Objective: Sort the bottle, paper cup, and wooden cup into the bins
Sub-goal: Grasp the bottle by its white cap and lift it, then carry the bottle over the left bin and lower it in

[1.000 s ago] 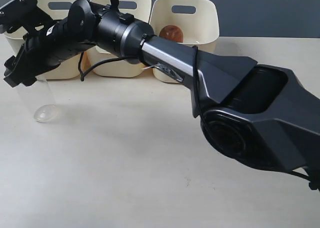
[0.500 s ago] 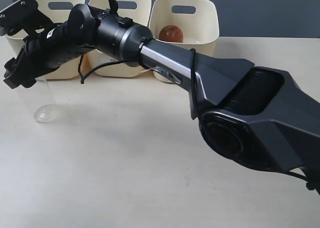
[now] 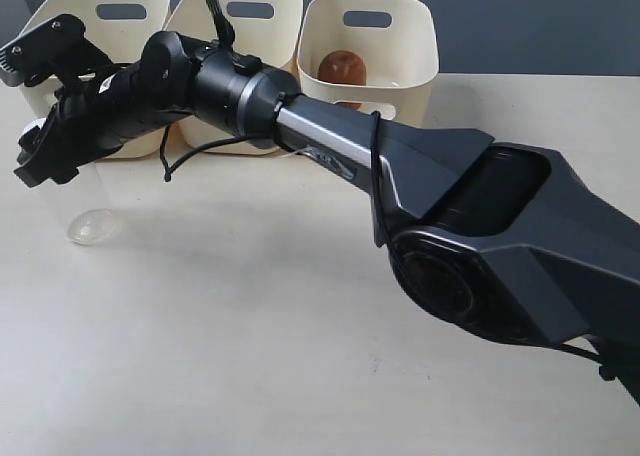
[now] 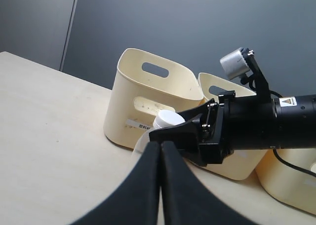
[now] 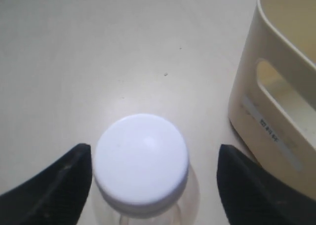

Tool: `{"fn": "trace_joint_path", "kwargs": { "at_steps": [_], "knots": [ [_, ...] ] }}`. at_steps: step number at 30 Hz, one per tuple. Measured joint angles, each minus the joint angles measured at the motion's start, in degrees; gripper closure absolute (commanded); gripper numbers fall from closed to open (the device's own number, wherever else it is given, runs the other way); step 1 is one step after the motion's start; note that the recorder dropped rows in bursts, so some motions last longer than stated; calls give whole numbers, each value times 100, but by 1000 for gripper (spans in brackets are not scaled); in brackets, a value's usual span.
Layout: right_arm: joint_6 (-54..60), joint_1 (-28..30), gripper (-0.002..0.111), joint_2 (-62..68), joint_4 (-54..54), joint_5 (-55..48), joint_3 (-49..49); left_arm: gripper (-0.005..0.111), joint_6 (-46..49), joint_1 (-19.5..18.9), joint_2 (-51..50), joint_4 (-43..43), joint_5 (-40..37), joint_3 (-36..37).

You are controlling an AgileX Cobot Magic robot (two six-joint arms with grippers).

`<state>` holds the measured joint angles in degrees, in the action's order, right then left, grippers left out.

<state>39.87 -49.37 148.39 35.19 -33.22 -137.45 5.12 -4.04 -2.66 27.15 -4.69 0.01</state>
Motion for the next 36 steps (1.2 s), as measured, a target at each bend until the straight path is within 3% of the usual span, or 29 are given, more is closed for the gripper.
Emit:
{"fn": "trace_joint_path", "kwargs": {
  "at_steps": [3,6,25,36],
  "knots": [
    [0,0,65,0,96,30,0,107,0,0,0,0,0,0],
    [14,0,107,0,216,105,0,107,0,0,0,0,0,0],
    [152,0,107,-250,204,106,-190,107,0,0,0,-10,0,0],
    [186,0,109,-479,-736,290,-1047,107,0,0,0,-10,0,0]
  ]
}}
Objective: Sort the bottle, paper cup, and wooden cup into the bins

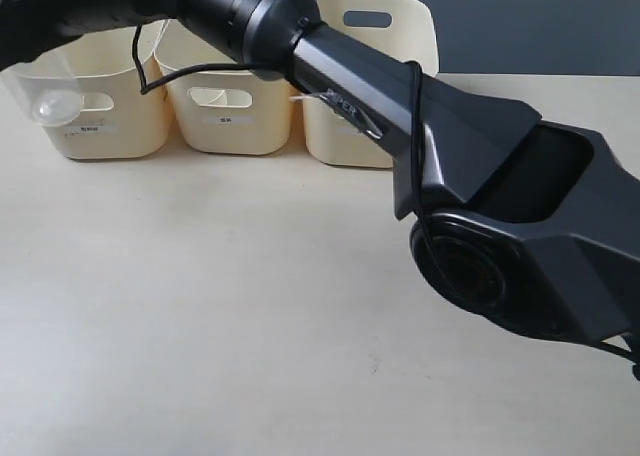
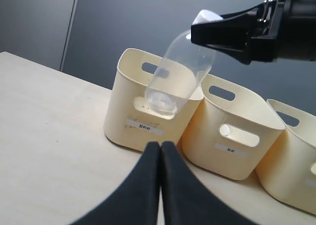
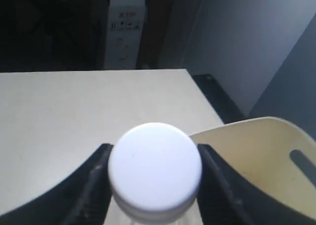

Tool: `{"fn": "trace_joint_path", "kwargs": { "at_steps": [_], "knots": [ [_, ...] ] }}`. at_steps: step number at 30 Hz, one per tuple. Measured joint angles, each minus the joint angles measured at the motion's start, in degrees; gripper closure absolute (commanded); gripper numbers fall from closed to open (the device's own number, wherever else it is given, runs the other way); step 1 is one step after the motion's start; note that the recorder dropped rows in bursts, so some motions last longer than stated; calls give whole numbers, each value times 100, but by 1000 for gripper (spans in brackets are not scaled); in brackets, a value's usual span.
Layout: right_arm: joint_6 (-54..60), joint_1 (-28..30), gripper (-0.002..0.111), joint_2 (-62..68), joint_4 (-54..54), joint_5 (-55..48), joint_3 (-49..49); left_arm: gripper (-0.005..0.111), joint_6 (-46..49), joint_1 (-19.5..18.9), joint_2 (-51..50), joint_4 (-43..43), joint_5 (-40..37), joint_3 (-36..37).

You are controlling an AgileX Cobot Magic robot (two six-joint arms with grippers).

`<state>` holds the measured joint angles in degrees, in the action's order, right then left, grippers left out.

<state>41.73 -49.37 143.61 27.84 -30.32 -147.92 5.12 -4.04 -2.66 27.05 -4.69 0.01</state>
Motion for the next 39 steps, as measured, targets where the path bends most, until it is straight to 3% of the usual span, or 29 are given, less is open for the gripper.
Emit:
{"fn": "trace_joint_path", "kwargs": {
  "at_steps": [12,20,28,30,32,34,35,39],
  "knots": [
    [0,217,109,13,-841,1096,-256,107,0,0,0,0,0,0],
    [-37,626,109,276,-147,1507,-287,107,0,0,0,0,0,0],
    [-37,644,108,370,326,1557,-287,107,0,0,0,0,0,0],
    [-37,644,98,433,459,1584,-287,107,0,0,0,0,0,0],
    [-37,644,76,539,562,1629,-287,107,0,0,0,0,0,0],
    [-37,644,43,598,585,1761,-287,107,0,0,0,0,0,0],
    [-37,644,36,621,589,1828,-287,107,0,0,0,0,0,0],
    [-42,644,45,621,671,2032,-287,107,0,0,0,0,0,0]
  ]
}}
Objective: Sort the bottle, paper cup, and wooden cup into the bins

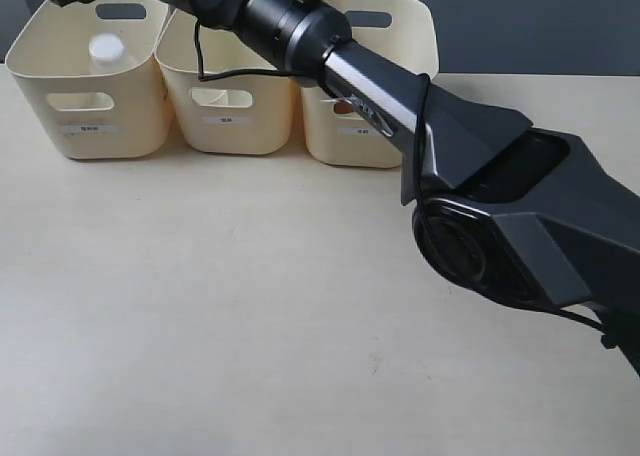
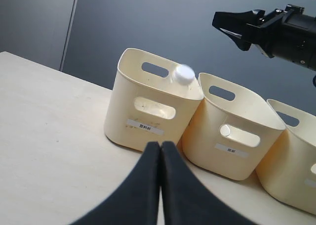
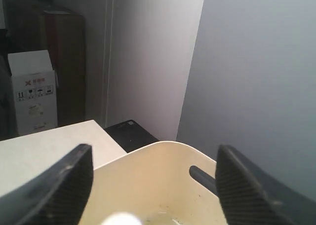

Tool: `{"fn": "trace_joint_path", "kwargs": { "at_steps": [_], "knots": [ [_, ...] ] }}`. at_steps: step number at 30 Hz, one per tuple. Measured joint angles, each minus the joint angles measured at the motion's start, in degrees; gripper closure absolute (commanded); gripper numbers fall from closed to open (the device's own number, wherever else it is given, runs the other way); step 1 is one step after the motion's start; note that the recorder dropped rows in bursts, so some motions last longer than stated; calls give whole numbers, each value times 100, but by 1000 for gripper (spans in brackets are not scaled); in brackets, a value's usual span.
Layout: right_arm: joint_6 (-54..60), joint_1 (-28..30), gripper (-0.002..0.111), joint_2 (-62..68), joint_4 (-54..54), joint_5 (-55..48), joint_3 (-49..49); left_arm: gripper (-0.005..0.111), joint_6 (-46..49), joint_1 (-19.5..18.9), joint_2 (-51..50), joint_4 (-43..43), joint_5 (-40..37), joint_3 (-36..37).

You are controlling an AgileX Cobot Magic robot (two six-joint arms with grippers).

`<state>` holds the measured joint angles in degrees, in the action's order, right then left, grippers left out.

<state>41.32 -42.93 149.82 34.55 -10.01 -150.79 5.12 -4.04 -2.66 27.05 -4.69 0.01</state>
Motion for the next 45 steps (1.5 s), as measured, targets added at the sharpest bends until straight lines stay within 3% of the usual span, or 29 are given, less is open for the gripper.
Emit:
{"fn": "trace_joint_path", "kwargs": {
  "at_steps": [14,15,17,25,45],
  "knots": [
    [0,0,45,-153,8,-481,0,107,0,0,0,0,0,0],
    [0,0,49,-250,8,-673,0,107,0,0,0,0,0,0],
    [0,0,70,-442,-140,-1049,0,107,0,0,0,0,0,0],
    [-10,0,109,-1077,-839,-2888,0,107,0,0,0,0,0,0],
    [-14,0,109,-2511,-1592,-5066,0,107,0,0,0,0,0,0]
  ]
}}
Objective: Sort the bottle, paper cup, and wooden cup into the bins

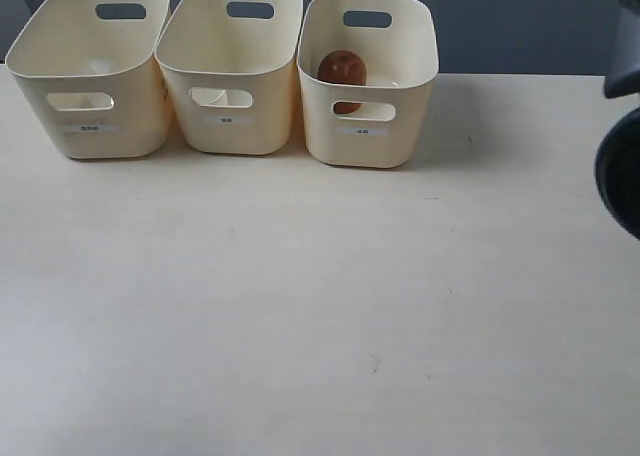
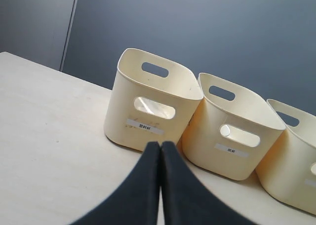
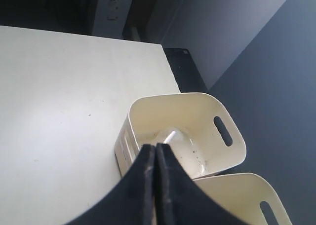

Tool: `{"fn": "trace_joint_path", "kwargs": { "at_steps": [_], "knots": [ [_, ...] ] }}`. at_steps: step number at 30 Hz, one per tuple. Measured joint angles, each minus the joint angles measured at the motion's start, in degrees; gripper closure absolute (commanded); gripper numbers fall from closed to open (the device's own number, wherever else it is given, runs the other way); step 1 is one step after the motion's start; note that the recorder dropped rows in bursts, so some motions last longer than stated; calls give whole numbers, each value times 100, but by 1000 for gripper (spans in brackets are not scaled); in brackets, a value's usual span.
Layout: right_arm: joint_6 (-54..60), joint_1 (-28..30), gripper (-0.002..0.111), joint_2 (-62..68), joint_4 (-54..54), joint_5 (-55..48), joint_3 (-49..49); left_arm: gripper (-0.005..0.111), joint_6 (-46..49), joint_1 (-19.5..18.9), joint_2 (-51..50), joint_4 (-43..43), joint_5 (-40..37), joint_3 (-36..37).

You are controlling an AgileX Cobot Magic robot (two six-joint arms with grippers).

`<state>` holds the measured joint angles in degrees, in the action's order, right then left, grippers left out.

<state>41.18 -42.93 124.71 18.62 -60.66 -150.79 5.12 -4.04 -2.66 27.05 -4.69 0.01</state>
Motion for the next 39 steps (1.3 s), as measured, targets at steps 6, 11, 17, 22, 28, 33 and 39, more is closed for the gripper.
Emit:
{"fn": "trace_joint_path", "kwargs": {
  "at_steps": [6,11,17,22,28,33,39],
  "knots": [
    [-16,0,109,-383,-100,-425,0,107,0,0,0,0,0,0],
    [-27,0,109,-779,-162,-626,0,107,0,0,0,-104,0,0],
    [-158,0,109,-1458,-424,-891,0,107,0,0,0,-669,0,0],
    [-221,0,109,-2056,-534,-901,-13,107,0,0,0,-1304,0,0],
    [-562,0,109,-2732,-1502,-914,-13,107,0,0,0,-1583,11,0],
    [-756,0,109,-3271,-2063,-914,-25,107,0,0,0,-1635,11,0],
    [-907,0,109,-3684,-2435,-914,-25,107,0,0,0,-1640,11,0]
  ]
}}
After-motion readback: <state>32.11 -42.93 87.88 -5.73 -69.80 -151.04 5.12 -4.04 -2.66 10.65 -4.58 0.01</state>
